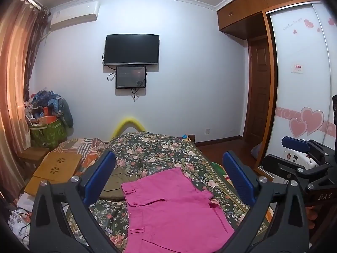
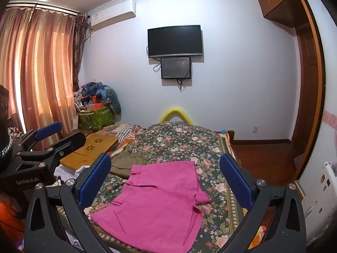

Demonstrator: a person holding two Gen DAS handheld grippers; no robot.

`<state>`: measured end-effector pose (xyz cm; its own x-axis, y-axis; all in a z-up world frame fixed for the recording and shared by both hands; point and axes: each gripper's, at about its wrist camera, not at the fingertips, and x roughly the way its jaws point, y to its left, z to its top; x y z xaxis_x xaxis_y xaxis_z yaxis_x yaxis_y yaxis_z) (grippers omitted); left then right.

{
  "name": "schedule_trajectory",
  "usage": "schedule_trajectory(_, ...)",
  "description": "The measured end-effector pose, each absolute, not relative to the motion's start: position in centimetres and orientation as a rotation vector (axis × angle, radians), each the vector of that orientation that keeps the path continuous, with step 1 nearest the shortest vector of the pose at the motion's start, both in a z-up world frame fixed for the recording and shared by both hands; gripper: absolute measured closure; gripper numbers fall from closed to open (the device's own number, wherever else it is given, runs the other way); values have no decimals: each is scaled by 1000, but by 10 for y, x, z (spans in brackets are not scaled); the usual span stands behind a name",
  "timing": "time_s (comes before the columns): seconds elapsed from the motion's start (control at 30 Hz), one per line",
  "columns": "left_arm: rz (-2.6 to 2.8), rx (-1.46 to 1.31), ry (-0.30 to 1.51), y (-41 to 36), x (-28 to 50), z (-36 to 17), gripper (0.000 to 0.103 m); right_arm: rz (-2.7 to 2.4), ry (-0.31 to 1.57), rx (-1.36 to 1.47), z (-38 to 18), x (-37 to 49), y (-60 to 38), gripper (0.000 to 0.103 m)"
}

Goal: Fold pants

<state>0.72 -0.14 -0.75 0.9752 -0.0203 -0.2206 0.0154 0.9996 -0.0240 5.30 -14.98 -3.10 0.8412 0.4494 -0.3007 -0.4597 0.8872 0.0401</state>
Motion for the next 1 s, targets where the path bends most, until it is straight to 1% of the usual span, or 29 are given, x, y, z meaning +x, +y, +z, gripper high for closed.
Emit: schedule_trajectory(1.0,-35,-37,217,0,6,-6,0,474,298,-41,-28,50,-147,0)
